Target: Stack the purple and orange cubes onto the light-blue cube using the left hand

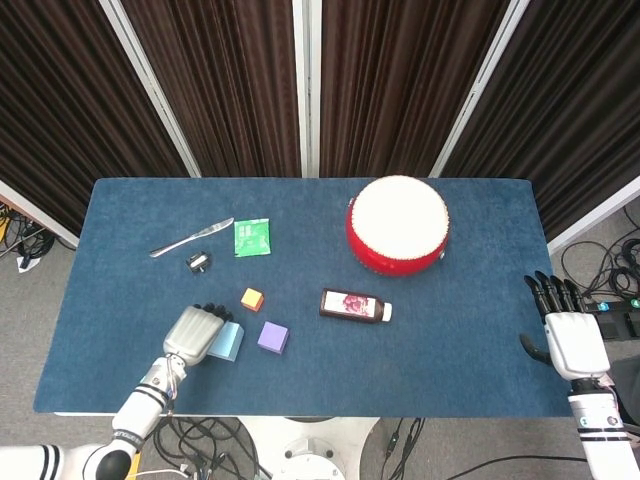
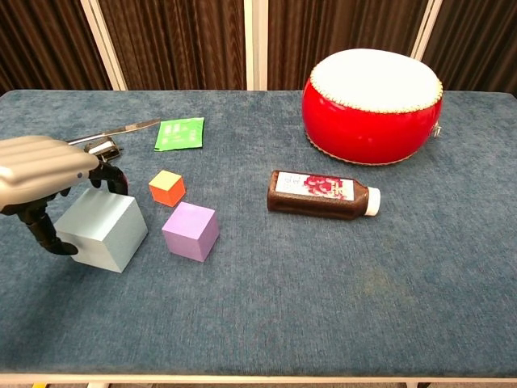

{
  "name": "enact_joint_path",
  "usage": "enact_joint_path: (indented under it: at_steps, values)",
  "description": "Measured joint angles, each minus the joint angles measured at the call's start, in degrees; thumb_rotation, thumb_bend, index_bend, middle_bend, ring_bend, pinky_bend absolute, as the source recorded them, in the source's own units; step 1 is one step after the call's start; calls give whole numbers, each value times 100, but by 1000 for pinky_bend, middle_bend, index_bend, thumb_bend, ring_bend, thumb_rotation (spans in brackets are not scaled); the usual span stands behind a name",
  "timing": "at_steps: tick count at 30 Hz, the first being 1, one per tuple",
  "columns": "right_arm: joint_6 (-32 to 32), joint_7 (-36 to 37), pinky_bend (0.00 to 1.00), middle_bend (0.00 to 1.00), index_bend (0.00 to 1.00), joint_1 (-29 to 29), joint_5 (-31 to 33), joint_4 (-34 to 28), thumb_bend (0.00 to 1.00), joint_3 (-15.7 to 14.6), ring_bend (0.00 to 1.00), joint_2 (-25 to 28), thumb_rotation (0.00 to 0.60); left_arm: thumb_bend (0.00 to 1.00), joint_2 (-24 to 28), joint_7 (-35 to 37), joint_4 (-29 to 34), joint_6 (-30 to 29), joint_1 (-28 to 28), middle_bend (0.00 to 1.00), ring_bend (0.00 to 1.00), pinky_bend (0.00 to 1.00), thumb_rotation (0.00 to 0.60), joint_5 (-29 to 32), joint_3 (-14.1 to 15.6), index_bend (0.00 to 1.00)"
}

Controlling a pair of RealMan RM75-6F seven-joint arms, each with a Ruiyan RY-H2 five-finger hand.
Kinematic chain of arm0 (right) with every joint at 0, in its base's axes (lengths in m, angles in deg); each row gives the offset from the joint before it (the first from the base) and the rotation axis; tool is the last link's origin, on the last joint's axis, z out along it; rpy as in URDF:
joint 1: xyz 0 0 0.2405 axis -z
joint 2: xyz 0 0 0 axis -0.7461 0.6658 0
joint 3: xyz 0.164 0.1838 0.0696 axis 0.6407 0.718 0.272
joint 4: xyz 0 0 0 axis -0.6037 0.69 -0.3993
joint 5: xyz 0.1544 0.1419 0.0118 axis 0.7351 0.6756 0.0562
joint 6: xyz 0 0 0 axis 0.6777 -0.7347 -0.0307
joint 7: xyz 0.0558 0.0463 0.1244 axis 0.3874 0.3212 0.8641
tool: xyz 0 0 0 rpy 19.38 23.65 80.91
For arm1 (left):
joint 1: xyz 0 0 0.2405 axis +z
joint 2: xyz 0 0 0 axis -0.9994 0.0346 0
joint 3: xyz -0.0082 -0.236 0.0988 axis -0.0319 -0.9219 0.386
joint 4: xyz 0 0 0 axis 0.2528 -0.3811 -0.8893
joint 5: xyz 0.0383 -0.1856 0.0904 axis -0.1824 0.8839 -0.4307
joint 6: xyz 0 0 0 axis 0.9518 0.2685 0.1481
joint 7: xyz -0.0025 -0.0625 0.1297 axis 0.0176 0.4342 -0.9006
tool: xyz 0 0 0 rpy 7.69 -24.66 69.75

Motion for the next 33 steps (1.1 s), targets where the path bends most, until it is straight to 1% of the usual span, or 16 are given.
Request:
enact_joint_path:
  at_steps: [6, 11, 17, 20, 23, 26, 29, 33]
  values:
    - [-11, 62, 8, 28, 0, 6, 16, 54, 183, 4, 0, -23, 600, 198, -1, 29, 20, 12, -86, 421, 340, 472, 600, 192, 37, 387]
    - [-6, 91, 8, 24, 0, 11, 20, 104, 183, -6, 0, -36, 600, 261, -30, 75, -3, -47, -117, 427, 343, 476, 600, 242, 42, 394]
    - [4, 128, 8, 21, 0, 11, 31, 157, 183, -7, 0, -57, 600, 268, 3, 90, 60, -106, -193, 448, 366, 497, 600, 319, 31, 406]
    - [9, 147, 8, 21, 0, 7, 31, 176, 184, -7, 0, -62, 600, 269, 27, 138, 97, -130, -213, 453, 372, 502, 600, 346, 5, 409]
    - [17, 166, 8, 21, 0, 6, 42, 194, 185, -4, 0, -60, 600, 269, 59, 270, 134, -163, -233, 453, 372, 502, 600, 424, -107, 410]
    - [21, 169, 8, 21, 0, 5, 44, 197, 185, -5, 0, -55, 600, 268, 69, 335, 125, -215, -267, 453, 374, 500, 600, 640, -254, 409]
    - [24, 175, 8, 21, 0, 8, 42, 209, 186, -12, 0, -55, 600, 267, 57, 281, 100, -302, -331, 453, 373, 496, 600, 1033, -401, 409]
    - [55, 209, 8, 21, 0, -8, 34, 226, 190, -16, 0, -60, 600, 266, -15, -77, 62, -641, -472, 453, 374, 492, 600, 1742, -607, 408]
